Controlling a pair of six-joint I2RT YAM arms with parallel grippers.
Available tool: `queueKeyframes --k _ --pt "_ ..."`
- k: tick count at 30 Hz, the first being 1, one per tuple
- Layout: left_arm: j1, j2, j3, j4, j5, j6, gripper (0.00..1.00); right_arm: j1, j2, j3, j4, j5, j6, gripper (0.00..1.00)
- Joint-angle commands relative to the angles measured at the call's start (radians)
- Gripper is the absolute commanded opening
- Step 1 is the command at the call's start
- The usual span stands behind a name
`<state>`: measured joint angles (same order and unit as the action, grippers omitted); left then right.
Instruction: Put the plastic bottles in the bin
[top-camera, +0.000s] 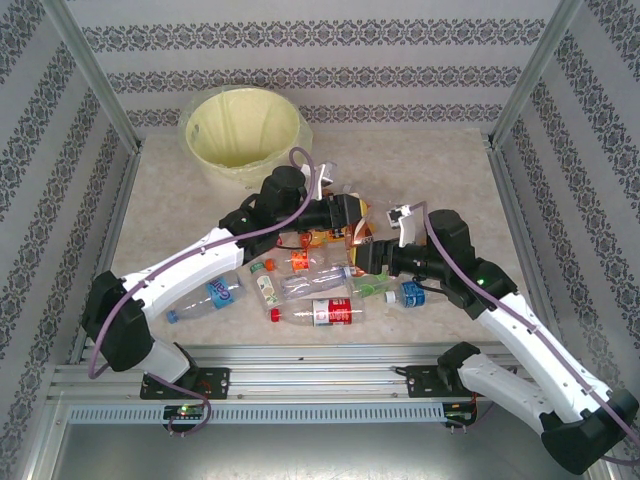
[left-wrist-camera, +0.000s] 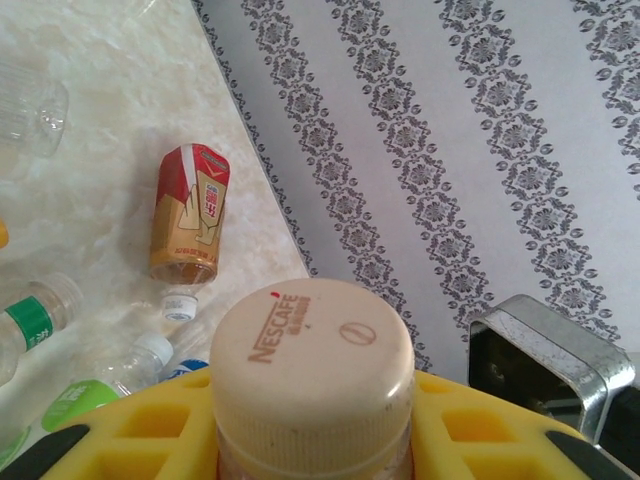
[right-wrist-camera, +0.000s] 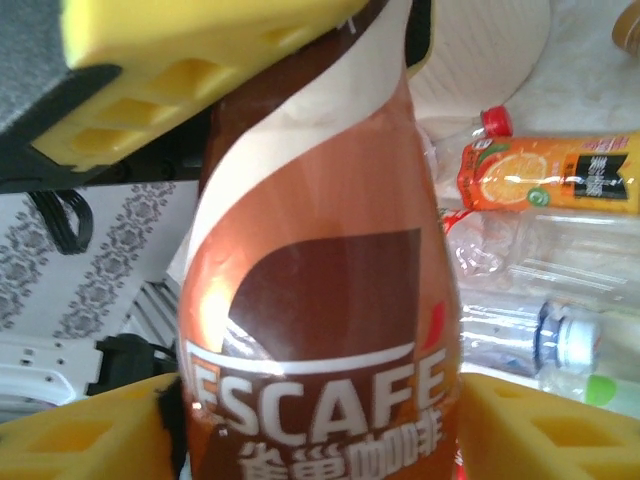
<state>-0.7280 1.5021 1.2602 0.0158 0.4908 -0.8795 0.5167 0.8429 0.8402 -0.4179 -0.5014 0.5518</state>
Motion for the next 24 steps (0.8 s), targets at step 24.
queueKeyframes --k 24 --pt "0.262 0.048 0.736 -0.762 -0.281 0.561 0.27 0.005 -0.469 -0.009 0.007 0.16 -0.194 0.98"
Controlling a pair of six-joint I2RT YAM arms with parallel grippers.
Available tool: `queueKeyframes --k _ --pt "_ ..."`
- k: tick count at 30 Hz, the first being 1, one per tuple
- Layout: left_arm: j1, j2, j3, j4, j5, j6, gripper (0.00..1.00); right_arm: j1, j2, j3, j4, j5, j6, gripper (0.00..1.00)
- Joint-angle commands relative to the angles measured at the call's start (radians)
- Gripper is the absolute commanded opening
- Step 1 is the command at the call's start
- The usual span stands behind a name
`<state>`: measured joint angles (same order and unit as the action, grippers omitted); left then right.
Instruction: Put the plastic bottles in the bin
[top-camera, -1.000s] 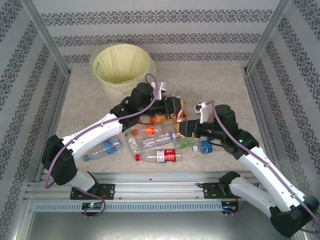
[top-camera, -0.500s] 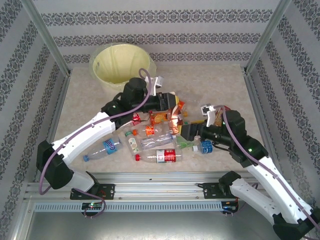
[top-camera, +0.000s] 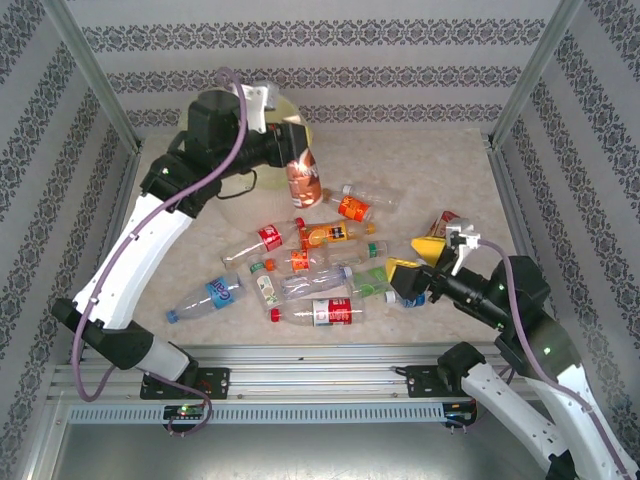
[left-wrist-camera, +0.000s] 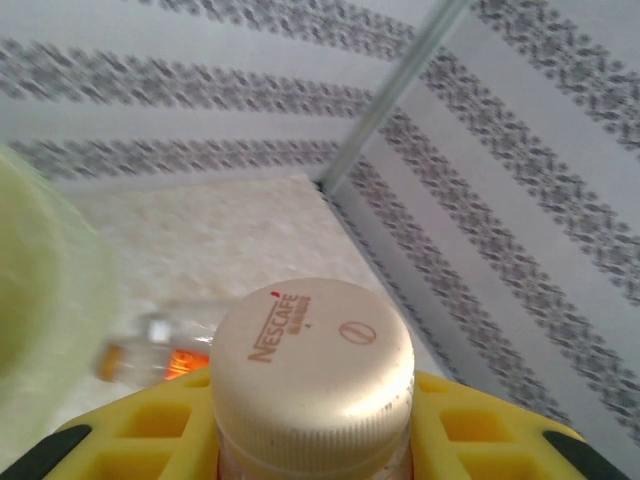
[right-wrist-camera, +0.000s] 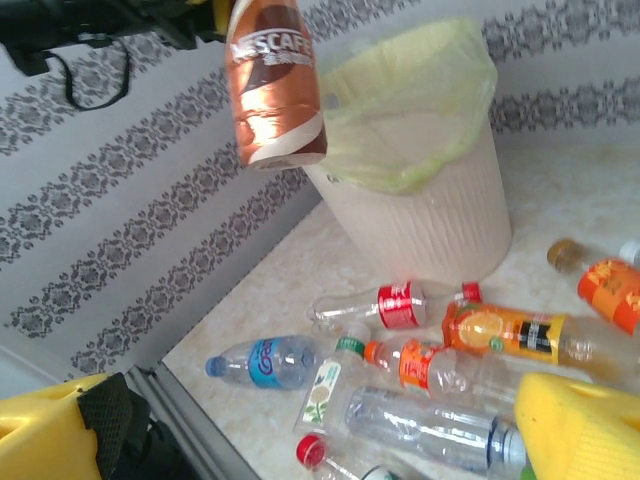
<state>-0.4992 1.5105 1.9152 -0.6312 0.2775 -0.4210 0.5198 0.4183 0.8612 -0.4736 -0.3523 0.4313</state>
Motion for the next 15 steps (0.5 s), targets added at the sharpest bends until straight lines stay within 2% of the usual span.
queueKeyframes --k 1,6,10,15 --pt "0.045 0.058 0.117 -0.132 -0.077 0.113 0.27 0.002 -0.064 -0.044 0.08 0.008 -0.091 0.98" --pt "0.098 0.189 0.376 -0.256 -0.147 0.184 0.27 0.002 -0.173 -0.109 0.15 0.047 -0.163 0.98" --pt "0.145 0.298 0.566 -0.334 -0.186 0.231 0.27 0.003 -0.21 -0.114 0.142 0.074 -0.19 0.98" --pt "0.192 0.403 0.704 -0.354 -0.232 0.283 0.27 0.003 -0.219 -0.113 0.139 0.083 -0.204 0.98"
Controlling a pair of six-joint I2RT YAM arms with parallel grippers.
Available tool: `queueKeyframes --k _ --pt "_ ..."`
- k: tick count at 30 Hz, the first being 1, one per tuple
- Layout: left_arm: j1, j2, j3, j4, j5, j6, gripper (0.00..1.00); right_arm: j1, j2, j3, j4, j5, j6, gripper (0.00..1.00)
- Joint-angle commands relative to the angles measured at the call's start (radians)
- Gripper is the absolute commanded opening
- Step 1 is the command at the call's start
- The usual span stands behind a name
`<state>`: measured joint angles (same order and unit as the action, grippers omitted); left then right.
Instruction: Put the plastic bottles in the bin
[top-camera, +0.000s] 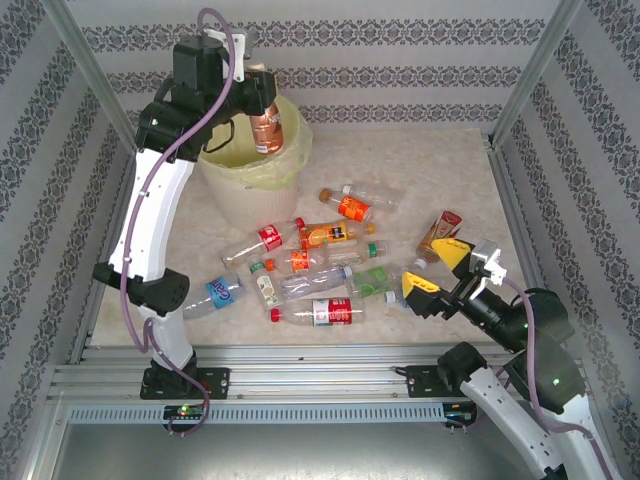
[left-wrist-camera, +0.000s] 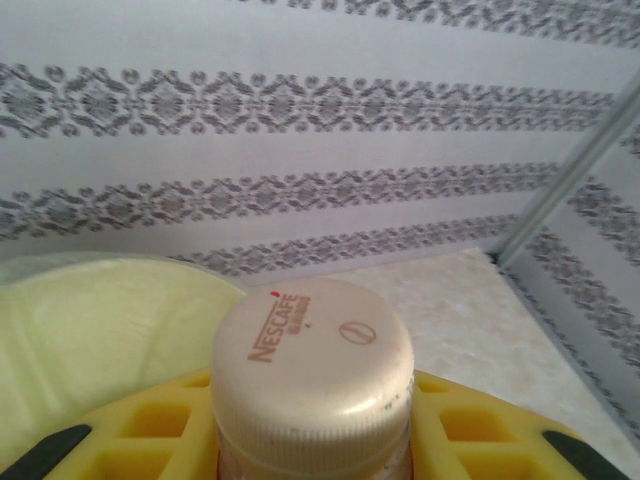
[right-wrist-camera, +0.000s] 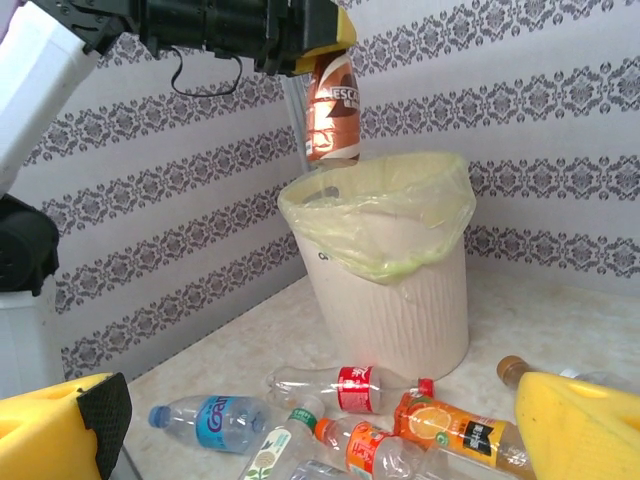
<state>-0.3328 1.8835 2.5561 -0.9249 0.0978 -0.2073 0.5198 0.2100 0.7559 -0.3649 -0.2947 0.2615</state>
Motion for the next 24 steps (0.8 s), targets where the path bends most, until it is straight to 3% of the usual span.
queueKeyframes --k 1,8,24 --pt "0.034 0.04 0.07 -0.049 -0.067 0.083 0.27 0.003 -0.009 -0.007 0.032 0.025 -0.035 0.98" --pt "0.071 0.112 0.07 0.027 -0.131 0.199 0.25 0.003 -0.008 -0.005 0.028 0.029 -0.038 0.98" --pt "0.073 0.318 0.064 -0.089 -0.132 0.247 0.25 0.003 0.073 0.106 -0.08 0.049 0.05 0.98"
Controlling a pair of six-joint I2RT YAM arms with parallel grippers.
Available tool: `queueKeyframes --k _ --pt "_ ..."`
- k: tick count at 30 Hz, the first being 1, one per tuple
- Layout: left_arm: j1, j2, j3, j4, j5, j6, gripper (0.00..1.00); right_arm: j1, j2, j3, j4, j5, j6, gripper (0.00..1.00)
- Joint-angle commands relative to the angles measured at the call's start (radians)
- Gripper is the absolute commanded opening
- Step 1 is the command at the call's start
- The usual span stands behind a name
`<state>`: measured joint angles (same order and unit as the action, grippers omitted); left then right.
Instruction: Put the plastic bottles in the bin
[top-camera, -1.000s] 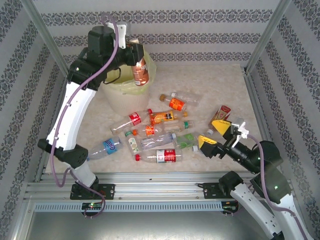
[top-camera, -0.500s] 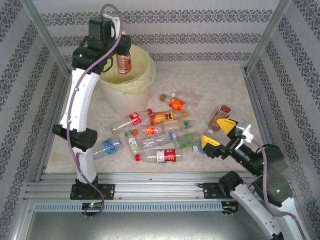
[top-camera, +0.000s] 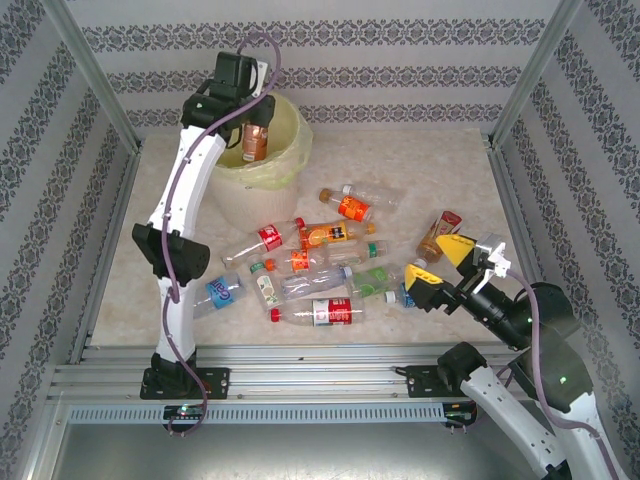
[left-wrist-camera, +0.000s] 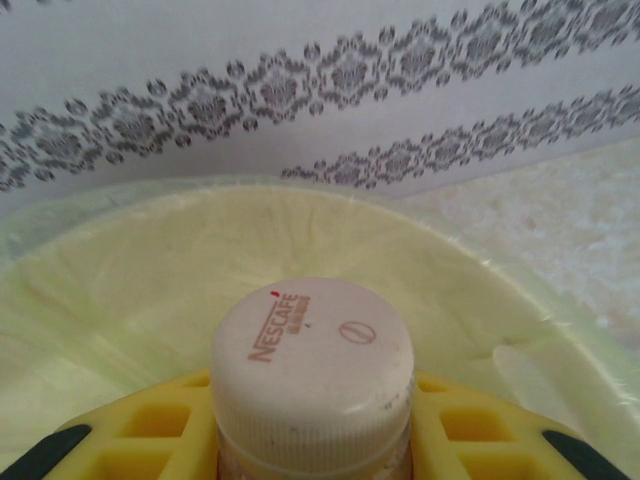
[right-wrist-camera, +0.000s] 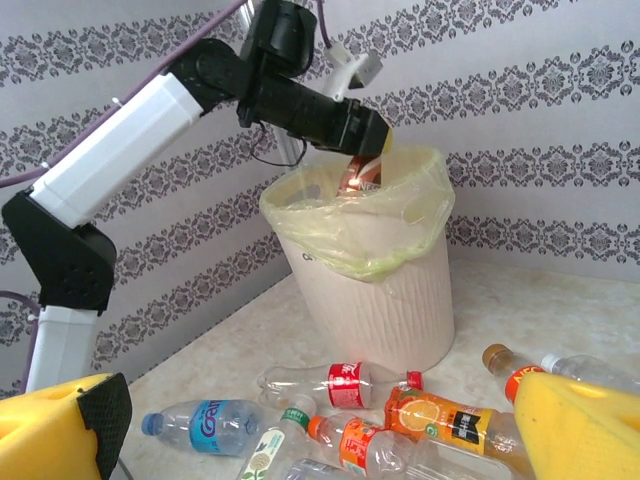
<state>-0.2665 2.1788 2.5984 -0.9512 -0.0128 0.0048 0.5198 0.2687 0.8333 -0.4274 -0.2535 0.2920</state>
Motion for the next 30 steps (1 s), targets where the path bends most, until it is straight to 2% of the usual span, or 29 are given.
queueKeyframes --k 1,20,30 --pt "0.006 0.03 0.017 -0.07 -0.02 0.037 0.25 0.003 0.018 0.032 -0.022 0.002 0.023 0.98" --pt "0.034 0.089 -0.099 -0.163 0.031 0.006 0.26 0.003 0.063 0.076 -0.073 -0.02 0.088 0.98" --pt "0.039 0.144 -0.09 -0.228 0.036 -0.035 0.33 0.003 0.066 0.087 -0.11 0.031 0.114 0.98"
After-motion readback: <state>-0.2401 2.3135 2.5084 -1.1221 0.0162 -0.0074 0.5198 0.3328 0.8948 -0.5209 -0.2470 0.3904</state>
